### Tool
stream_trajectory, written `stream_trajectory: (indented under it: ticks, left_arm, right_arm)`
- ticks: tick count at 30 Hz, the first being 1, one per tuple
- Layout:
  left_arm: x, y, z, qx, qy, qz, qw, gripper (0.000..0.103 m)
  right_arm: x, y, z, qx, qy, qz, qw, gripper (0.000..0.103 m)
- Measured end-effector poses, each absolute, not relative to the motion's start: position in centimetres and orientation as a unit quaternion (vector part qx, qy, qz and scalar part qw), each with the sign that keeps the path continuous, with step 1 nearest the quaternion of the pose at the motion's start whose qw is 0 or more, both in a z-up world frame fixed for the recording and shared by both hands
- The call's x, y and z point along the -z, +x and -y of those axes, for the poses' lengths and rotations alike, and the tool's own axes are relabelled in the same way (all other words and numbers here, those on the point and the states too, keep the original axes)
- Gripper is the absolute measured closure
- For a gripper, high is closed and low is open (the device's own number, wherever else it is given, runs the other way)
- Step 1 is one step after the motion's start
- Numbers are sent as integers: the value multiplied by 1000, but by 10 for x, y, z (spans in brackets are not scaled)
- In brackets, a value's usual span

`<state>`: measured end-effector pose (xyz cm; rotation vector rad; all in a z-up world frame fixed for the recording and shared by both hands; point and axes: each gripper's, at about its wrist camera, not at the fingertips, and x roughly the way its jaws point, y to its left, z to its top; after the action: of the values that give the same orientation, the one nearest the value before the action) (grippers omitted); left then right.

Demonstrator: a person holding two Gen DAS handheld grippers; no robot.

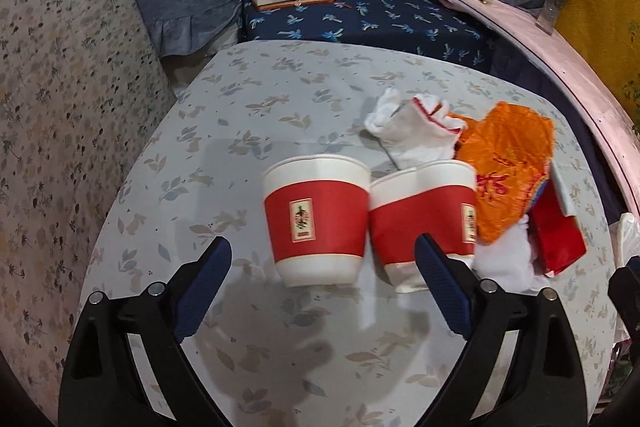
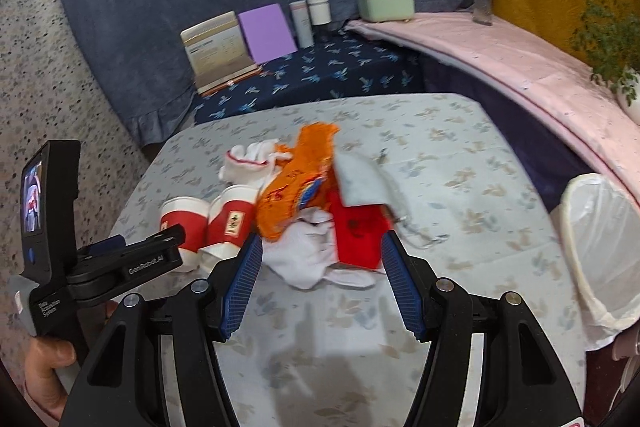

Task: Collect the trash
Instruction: 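Move both grippers back toward the red-and-white paper cups, then grasp one red-and-white cup with each gripper and lift them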

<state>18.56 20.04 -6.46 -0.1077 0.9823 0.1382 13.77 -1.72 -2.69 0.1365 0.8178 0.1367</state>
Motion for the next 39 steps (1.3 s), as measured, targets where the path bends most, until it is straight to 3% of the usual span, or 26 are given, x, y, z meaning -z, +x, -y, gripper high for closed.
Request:
stream_trajectory:
  ticks: [23, 26, 30, 39]
  left_arm:
    - [118, 226, -239, -34, -105, -531, 840, 14]
    - [121, 226, -239, -31, -103, -534, 838, 21]
    - [121, 224, -236, -26, -91, -530, 843, 33]
    - [101, 213, -230, -5, -102, -511, 853, 34]
  right_arm:
    - [91, 210, -53, -124, 80, -472, 869, 45]
    - [96, 211, -54, -129, 82, -479, 865, 49]
    - [104, 213, -58, -139, 83, -489, 857, 64]
    - [89, 204, -58, -148, 84, -466, 868, 76]
